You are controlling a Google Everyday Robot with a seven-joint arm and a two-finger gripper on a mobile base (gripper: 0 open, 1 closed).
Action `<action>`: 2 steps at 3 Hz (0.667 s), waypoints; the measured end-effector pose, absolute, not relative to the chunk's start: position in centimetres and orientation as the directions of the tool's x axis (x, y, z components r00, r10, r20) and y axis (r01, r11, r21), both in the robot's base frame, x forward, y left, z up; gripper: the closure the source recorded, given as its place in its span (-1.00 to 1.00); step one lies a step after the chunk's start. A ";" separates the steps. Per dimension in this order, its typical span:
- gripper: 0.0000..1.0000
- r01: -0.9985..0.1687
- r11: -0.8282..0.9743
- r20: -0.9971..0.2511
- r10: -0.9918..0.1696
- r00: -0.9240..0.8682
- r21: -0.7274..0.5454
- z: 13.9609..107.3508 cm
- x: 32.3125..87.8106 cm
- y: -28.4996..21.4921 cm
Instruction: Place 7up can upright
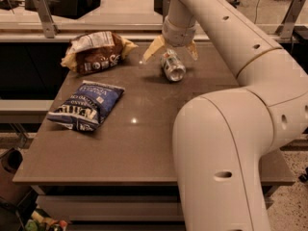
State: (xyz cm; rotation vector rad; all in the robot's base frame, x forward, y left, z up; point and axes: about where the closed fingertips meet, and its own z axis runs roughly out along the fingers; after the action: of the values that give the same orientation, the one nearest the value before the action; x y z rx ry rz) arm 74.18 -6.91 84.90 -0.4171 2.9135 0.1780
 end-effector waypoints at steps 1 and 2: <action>-0.65 -0.295 0.950 -0.198 -0.272 -0.942 0.100 84.3 74.5 -6.7; -0.15 -0.296 0.950 -0.212 -0.270 -0.939 0.102 84.1 75.1 -6.3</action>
Offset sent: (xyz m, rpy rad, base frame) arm 0.0028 0.0018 -0.0046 0.0046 0.0094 0.0065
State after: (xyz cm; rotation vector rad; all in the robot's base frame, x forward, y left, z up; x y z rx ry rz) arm 75.07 -6.35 84.10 -0.4268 2.9068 0.1964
